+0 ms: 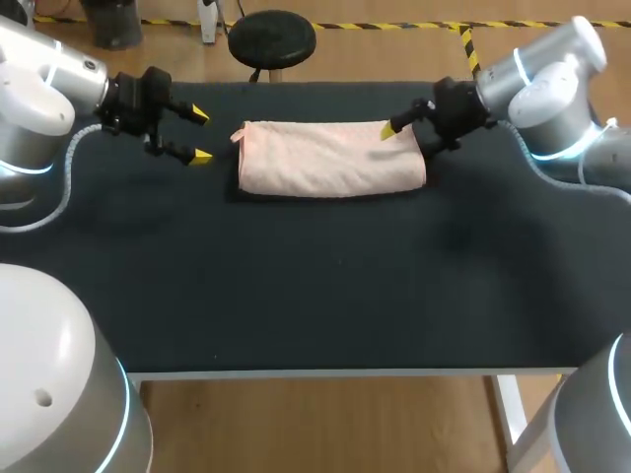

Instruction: Fold the towel

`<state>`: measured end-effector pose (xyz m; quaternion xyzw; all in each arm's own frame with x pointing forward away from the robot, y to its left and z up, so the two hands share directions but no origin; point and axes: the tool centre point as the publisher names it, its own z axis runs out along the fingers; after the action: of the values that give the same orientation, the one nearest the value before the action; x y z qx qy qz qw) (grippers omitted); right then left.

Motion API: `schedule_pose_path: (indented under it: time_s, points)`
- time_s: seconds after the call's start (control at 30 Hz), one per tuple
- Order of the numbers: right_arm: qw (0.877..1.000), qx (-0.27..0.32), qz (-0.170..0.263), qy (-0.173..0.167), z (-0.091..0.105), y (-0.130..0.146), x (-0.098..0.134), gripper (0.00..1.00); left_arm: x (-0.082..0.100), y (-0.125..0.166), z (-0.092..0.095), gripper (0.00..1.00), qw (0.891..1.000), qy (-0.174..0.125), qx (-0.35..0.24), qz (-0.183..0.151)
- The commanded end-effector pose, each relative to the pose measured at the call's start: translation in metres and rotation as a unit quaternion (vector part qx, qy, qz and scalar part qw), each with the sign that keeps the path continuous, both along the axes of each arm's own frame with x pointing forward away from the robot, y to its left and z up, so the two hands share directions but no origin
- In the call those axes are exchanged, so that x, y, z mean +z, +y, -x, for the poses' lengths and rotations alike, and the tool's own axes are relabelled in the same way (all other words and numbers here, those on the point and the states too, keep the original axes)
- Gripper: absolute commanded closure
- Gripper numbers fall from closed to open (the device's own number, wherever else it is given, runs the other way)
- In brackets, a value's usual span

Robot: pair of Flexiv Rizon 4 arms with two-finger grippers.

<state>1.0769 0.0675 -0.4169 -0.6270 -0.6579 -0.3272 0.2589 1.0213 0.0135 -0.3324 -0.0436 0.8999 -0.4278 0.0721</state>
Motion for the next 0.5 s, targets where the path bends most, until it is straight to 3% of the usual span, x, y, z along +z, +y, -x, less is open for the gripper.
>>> schedule_pose_path:
  time_s: [0.03, 0.07, 0.1, 0.17, 0.2, 0.5]
  points:
    - [1.0, -0.001, 0.005, 0.002, -0.006, 0.007, -0.011, 0.38, -0.001, 0.0, 0.001, 0.0, 1.0, -0.002, 0.001, 0.0]
    - [1.0, -0.004, 0.008, 0.001, -0.006, 0.007, -0.011, 0.59, -0.001, 0.0, 0.001, 0.0, 1.0, -0.002, 0.001, 0.0]
    - [1.0, -0.007, 0.011, 0.0, -0.007, 0.007, -0.011, 0.66, -0.001, 0.0, 0.001, 0.0, 1.0, -0.002, 0.001, 0.0]
    - [1.0, -0.012, 0.019, -0.005, -0.008, 0.009, -0.011, 0.96, -0.001, 0.0, 0.001, 0.0, 1.0, -0.002, 0.001, 0.0]
    - [1.0, -0.017, 0.022, -0.004, -0.008, 0.01, -0.01, 1.0, -0.001, 0.0, 0.001, 0.0, 1.0, -0.002, 0.001, 0.0]
    - [0.996, -0.047, 0.071, -0.027, -0.008, 0.03, 0.002, 1.0, -0.001, 0.0, 0.001, 0.0, 1.0, -0.002, 0.001, 0.0]
